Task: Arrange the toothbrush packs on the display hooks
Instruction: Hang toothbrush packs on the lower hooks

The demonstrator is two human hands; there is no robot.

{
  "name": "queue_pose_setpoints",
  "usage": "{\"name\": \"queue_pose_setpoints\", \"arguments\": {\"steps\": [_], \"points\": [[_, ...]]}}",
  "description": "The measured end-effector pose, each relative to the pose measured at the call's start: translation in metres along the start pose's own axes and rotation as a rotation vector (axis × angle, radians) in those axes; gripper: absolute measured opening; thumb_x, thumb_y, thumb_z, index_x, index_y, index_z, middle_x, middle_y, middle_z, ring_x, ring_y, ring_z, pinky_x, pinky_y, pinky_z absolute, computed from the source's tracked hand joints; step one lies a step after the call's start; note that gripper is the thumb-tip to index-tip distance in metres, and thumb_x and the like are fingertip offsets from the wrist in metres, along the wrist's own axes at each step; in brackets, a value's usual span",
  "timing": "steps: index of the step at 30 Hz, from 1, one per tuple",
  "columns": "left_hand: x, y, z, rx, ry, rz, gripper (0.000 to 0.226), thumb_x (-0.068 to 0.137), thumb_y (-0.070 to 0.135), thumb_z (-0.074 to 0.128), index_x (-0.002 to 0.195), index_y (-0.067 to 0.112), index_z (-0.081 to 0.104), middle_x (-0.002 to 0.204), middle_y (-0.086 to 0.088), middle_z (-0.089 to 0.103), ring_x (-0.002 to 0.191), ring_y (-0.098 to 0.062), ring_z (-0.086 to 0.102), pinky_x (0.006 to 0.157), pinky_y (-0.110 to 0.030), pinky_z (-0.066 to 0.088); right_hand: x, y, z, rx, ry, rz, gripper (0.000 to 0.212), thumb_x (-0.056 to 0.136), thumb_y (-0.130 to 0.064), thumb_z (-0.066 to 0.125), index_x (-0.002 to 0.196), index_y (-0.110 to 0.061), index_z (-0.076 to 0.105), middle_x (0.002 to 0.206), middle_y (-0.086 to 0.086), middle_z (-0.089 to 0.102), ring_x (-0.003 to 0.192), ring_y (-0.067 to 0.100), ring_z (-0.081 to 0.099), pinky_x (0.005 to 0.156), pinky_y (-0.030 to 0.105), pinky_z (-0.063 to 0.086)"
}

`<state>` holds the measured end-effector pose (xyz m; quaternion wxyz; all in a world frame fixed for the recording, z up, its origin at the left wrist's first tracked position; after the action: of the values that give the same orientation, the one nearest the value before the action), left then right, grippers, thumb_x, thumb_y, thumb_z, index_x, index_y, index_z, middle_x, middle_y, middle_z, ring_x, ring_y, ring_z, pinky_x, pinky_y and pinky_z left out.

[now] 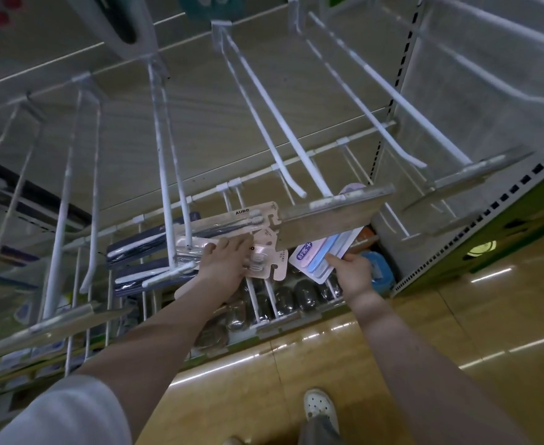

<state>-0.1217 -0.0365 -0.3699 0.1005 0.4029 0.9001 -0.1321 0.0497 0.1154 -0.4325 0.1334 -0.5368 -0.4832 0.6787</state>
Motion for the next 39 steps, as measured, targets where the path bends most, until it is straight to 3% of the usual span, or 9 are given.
{"name": "queue_pose_setpoints", "arguments": {"steps": [7, 10, 13, 15, 21, 24, 27, 34, 39], "points": [[-0.012, -0.002, -0.012, 0.008, 0.171, 0.047, 0.055, 0.089, 0.040, 0.056, 0.139, 0.030, 0.036, 0.139, 0.004, 0.045, 0.134, -0.020, 0.030, 0.115, -0.037, 0.010, -0.002, 0.003, -0.003, -0.027, 0.010, 0.040, 0.012, 0.088, -0.010, 0.061, 0.077, -0.009, 0.062, 0.077, 0.006, 0.065, 0.067, 0.015, 0.062, 0.055, 0.023, 0.045], [-0.018, -0.005, -0.016, -0.056, 0.224, 0.041, 0.058, 0.085, 0.048, 0.060, 0.136, 0.026, 0.045, 0.134, -0.002, 0.048, 0.130, -0.026, 0.037, 0.111, -0.042, 0.024, -0.005, 0.002, -0.005, -0.041, 0.020, 0.032, 0.012, 0.088, -0.010, 0.062, 0.075, -0.010, 0.062, 0.077, 0.006, 0.065, 0.068, 0.016, 0.062, 0.056, 0.024, 0.046], [-0.026, -0.004, -0.026, -0.088, 0.296, 0.062, 0.059, 0.068, 0.043, 0.079, 0.118, 0.017, 0.062, 0.113, -0.011, 0.063, 0.106, -0.035, 0.059, 0.084, -0.048, 0.053, -0.010, 0.000, -0.006, -0.029, 0.026, 0.009, 0.005, 0.088, -0.008, 0.060, 0.085, -0.007, 0.063, 0.082, 0.005, 0.065, 0.070, 0.015, 0.060, 0.060, 0.024, 0.046], [-0.031, -0.004, -0.031, -0.063, 0.336, 0.048, 0.064, 0.059, 0.041, 0.085, 0.114, 0.015, 0.064, 0.102, -0.011, 0.065, 0.093, -0.034, 0.064, 0.068, -0.042, 0.057, -0.014, 0.000, -0.008, -0.009, 0.034, 0.009, 0.004, 0.089, -0.008, 0.059, 0.090, -0.008, 0.063, 0.088, 0.007, 0.065, 0.075, 0.018, 0.061, 0.068, 0.027, 0.047], [-0.046, -0.002, -0.033, -0.180, 0.267, -0.018, 0.077, 0.082, 0.052, 0.059, 0.146, 0.024, 0.027, 0.131, -0.010, 0.041, 0.122, -0.030, 0.040, 0.099, -0.041, 0.037, -0.029, -0.003, -0.014, 0.070, 0.066, -0.054, 0.014, 0.090, -0.008, 0.059, 0.104, -0.009, 0.058, 0.101, 0.011, 0.065, 0.087, 0.024, 0.064, 0.067, 0.028, 0.053], [-0.055, -0.004, -0.034, -0.322, 0.226, -0.077, 0.081, 0.080, 0.053, 0.061, 0.146, 0.026, 0.024, 0.133, -0.009, 0.036, 0.123, -0.027, 0.038, 0.094, -0.038, 0.040, -0.039, -0.008, -0.012, 0.053, 0.037, -0.116, 0.015, 0.091, -0.009, 0.058, 0.105, -0.011, 0.053, 0.104, 0.012, 0.064, 0.094, 0.027, 0.064, 0.084, 0.038, 0.054], [-0.066, -0.013, -0.031, -0.559, 0.235, -0.171, 0.080, 0.074, 0.057, 0.065, 0.140, 0.027, 0.031, 0.132, -0.004, 0.038, 0.114, -0.025, 0.049, 0.090, -0.038, 0.048, -0.049, -0.012, -0.006, 0.036, -0.030, -0.159, 0.023, 0.093, -0.007, 0.053, 0.116, -0.007, 0.049, 0.110, 0.011, 0.061, 0.099, 0.027, 0.061, 0.087, 0.039, 0.052], [-0.094, -0.031, -0.024, -0.993, 0.181, -0.355, 0.067, 0.063, 0.055, 0.077, 0.114, 0.030, 0.040, 0.107, 0.004, 0.059, 0.094, -0.020, 0.061, 0.084, -0.040, 0.053, -0.080, -0.013, 0.023, 0.029, -0.119, -0.201, 0.014, 0.094, -0.002, 0.047, 0.107, -0.006, 0.052, 0.098, 0.014, 0.061, 0.079, 0.021, 0.060, 0.062, 0.024, 0.049], [-0.124, -0.066, -0.015, -1.266, 0.142, -0.414, 0.061, 0.070, 0.035, 0.081, 0.114, 0.019, 0.041, 0.096, 0.004, 0.062, 0.077, -0.009, 0.058, 0.065, -0.021, 0.045, -0.112, -0.008, 0.063, 0.029, -0.165, -0.169, 0.011, 0.093, -0.005, 0.049, 0.101, -0.004, 0.057, 0.085, 0.005, 0.062, 0.070, 0.013, 0.060, 0.046, 0.014, 0.049]]}}
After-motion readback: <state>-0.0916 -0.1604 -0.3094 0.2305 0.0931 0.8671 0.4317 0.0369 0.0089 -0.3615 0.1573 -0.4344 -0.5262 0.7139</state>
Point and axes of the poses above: each hand's wrist, its own x-axis towards the middle knuckle, its own z-axis out of the palm, y = z × x, the point moved 6 cm from there along x, towards the middle knuckle
